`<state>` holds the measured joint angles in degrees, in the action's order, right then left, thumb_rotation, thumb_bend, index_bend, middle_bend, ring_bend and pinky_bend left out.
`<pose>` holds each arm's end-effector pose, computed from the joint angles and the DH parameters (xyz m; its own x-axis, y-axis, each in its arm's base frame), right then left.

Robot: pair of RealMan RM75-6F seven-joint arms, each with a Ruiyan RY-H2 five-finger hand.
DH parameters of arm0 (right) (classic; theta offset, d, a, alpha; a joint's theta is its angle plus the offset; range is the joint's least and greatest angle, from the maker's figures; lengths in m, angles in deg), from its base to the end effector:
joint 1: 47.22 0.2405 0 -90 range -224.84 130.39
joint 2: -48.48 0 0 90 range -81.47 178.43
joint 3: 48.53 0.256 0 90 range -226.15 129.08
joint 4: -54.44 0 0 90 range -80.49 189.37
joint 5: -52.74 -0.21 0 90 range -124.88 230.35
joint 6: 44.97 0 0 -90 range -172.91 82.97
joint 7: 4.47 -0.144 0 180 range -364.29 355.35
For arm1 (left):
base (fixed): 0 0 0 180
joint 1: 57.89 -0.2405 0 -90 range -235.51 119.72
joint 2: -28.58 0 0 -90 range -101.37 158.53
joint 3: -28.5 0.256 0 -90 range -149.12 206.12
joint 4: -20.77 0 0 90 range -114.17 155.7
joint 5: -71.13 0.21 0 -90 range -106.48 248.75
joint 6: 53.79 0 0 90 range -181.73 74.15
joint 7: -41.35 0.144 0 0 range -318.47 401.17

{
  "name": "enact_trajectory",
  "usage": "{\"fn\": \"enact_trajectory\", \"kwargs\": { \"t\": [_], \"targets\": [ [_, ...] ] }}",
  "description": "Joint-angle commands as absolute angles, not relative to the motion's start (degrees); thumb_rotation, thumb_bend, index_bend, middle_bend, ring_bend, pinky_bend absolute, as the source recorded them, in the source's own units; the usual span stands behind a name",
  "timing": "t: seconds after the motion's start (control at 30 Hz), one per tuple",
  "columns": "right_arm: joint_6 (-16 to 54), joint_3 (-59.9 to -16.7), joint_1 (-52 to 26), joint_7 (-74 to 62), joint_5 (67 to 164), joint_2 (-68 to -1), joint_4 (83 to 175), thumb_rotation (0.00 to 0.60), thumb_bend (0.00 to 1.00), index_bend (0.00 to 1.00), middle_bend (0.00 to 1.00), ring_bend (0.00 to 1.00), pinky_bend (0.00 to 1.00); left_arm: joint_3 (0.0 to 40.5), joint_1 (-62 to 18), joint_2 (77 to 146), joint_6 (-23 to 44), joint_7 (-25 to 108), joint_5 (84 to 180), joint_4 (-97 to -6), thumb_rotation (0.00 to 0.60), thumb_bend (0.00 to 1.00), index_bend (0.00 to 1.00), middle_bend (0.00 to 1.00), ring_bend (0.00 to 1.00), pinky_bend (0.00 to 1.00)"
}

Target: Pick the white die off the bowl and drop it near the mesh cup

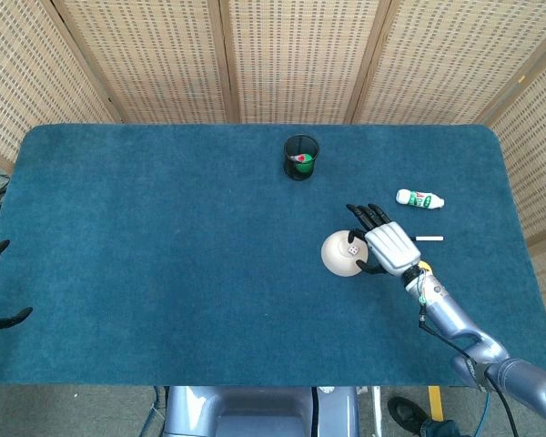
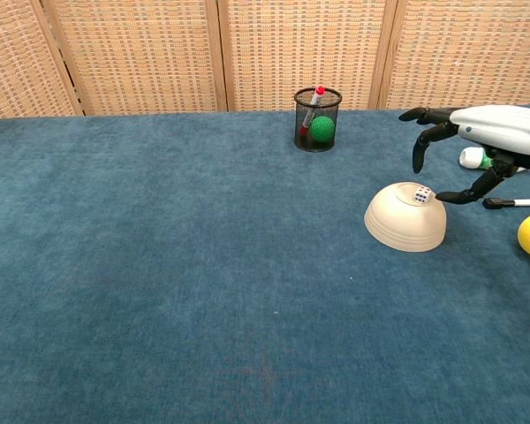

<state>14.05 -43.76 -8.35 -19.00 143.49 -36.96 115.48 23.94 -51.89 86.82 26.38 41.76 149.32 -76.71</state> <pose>-0.2289 -0.3691 0.0342 0.4702 -0.1727 0.8655 -0.8100 -0.4738 0.3455 -0.3161 0.1913 0.1834 0.3925 0.0499 0.9184 0.9132 0.0983 -0.3956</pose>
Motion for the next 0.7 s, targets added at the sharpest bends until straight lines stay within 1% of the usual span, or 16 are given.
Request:
{"fn": "enact_trajectory", "kwargs": {
  "t": [0.03,0.33,0.53,0.7],
  "targets": [
    [14.7,-44.3,-7.8,-17.6,144.4,-38.3,113.2,0.6,0.34,0.4,0.01,0.0,0.01,23.9,-51.8,87.0,26.3,42.2,149.1,-76.8,0.6,0.0,0.0,0.0,0.0,0.0],
    [14.7,-45.2,-6.6,-15.1,145.3,-40.0,109.7,0.6,0.34,0.41,0.01,0.0,0.02,23.9,-51.6,87.2,25.9,42.9,148.6,-76.9,0.6,0.0,0.0,0.0,0.0,0.0],
    [13.3,-45.1,-6.0,-13.4,144.3,-40.1,109.8,0.6,0.39,0.41,0.01,0.0,0.02,23.9,-51.5,87.2,25.9,42.7,148.5,-76.9,0.6,0.0,0.0,0.0,0.0,0.0],
    [12.3,-44.9,-5.7,-12.2,143.3,-40.0,110.8,0.6,0.39,0.41,0.01,0.0,0.02,23.9,-51.5,87.1,25.7,42.6,148.4,-76.9,0.6,0.0,0.0,0.0,0.0,0.0]
  ]
}}
